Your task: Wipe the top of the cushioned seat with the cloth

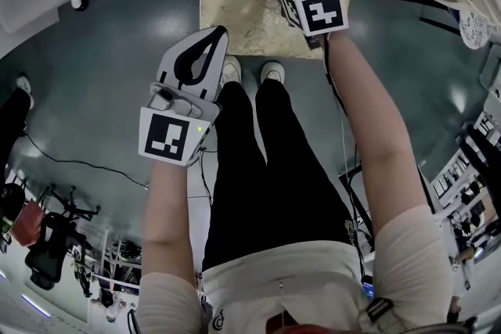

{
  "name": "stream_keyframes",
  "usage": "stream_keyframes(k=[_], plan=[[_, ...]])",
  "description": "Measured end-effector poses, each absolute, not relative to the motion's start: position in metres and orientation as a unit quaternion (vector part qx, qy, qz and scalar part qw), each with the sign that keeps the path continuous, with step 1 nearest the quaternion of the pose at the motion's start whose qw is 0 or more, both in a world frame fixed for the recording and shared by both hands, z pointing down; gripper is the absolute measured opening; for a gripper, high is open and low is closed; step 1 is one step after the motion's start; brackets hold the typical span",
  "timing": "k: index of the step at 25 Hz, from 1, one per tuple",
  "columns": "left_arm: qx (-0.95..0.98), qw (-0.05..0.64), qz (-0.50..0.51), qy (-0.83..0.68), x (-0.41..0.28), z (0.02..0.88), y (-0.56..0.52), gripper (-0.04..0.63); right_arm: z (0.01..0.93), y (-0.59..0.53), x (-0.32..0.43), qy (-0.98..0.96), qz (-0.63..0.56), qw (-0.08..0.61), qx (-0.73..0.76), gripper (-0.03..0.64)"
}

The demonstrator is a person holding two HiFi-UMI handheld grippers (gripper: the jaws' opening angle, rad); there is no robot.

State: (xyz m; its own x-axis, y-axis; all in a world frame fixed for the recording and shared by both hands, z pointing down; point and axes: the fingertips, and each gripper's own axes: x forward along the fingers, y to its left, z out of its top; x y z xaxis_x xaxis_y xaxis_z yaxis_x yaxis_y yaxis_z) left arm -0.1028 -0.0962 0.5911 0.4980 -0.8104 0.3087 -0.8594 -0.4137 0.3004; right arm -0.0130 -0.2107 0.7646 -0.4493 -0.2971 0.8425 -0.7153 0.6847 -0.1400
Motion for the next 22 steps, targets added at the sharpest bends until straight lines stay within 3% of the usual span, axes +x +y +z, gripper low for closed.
stream_keyframes(k=[22], plan=[[0.862,0.207,0.055,-0.459,0.026,0.589,-0.111,0.014,0.77,-0.23,0.153,-0.78,0.246,0.437,0.374,0.074]])
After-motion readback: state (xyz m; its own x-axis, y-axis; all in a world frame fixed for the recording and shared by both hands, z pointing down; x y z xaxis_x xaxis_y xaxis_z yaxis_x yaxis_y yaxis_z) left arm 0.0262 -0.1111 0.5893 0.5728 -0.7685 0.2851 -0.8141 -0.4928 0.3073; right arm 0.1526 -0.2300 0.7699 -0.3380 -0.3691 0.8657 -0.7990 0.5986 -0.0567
